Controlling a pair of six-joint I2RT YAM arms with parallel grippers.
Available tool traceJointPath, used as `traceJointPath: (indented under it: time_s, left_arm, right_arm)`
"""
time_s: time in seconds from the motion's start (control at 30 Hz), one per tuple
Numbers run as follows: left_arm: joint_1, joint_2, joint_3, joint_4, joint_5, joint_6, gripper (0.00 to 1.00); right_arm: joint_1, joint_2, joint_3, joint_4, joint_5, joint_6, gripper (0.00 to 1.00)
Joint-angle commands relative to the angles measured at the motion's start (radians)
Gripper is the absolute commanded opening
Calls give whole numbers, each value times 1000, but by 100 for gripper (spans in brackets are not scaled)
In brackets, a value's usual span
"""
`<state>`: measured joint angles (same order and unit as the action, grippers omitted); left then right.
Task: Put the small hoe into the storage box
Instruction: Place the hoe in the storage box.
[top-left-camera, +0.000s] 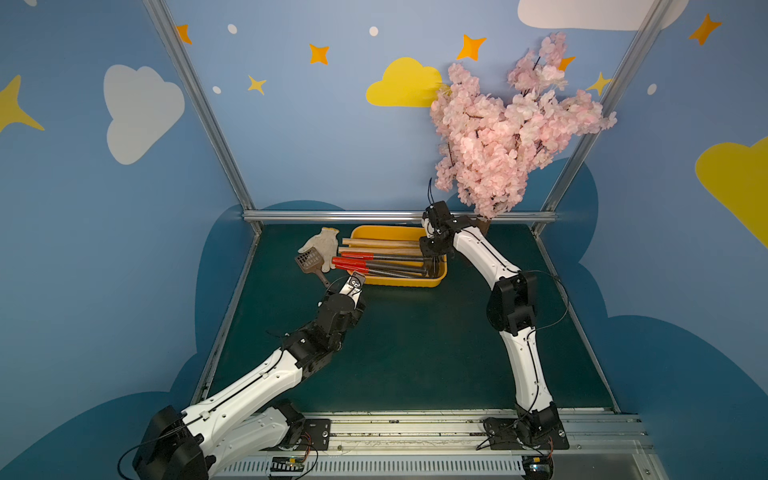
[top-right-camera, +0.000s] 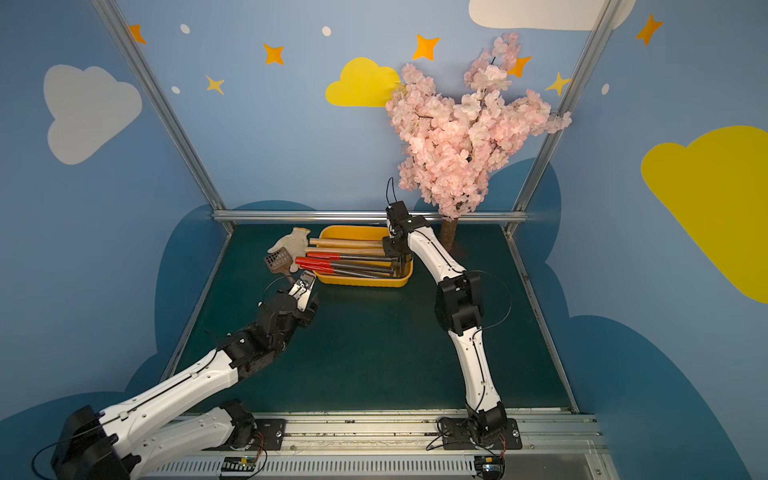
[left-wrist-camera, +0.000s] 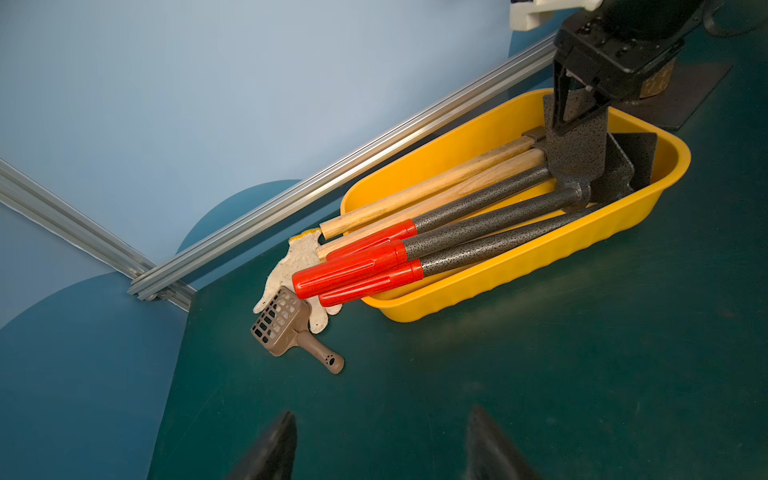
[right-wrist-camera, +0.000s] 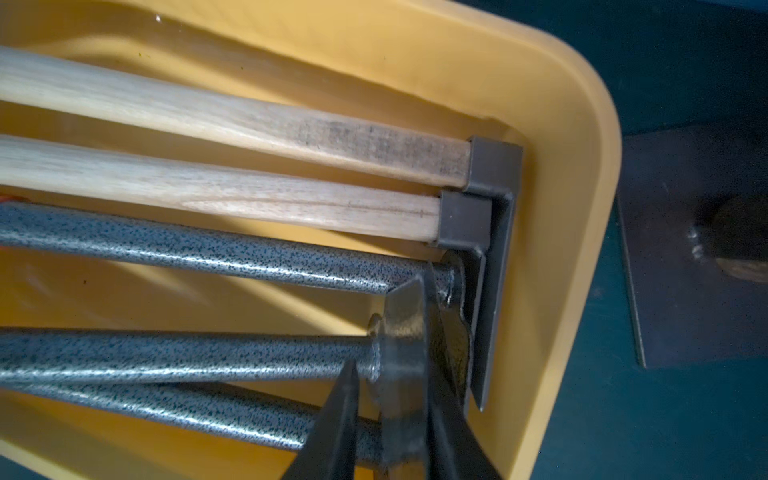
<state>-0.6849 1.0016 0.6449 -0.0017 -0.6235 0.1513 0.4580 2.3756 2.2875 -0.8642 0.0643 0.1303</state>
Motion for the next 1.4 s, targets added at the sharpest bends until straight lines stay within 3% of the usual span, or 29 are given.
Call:
traceJointPath:
  time_s: [0.0,0.3,0.53,0.57,0.67,0.7,0.8,0.83,0.9,1.13,1.37]
  left_arm:
    - [5,7,9,-2,10,-13,66]
    - [8,13,12,-4,15,-16,66]
    - [79,-1,-21,21,89,-86,66]
    - [103,-11,-34,29,115,-111,66]
    - [185,-52,-80,63,173,-193,72]
    - [217,-69,-101,76,187,-223,74]
    - [303,-107,-154,102,209,-280,86]
    - [321,-112,-168,108,203,-283,95]
    - [359,-110,-189,123,183,-292,100]
    - [453,-94,-286,259,127,-295,100]
    - [540,-59,-418,488,149,-288,100]
  right_arm:
    - [-4,-73,-10,69,70,-36,29]
    - [7,-170,-93,136,140,-63,29]
    - [41,-356,-280,109,60,-83,34]
    - [44,-398,-333,107,41,-99,39]
    - [41,-556,-579,195,53,-96,83]
    - [35,-615,-672,231,56,-90,86]
    - [-4,-781,-927,327,72,-56,88]
    - [-21,-829,-1005,356,72,-43,89]
    - [-68,-922,-1176,445,62,-22,90]
    - [-220,-1138,-1586,753,165,61,91]
    - [-257,-1150,-1680,925,232,-14,92]
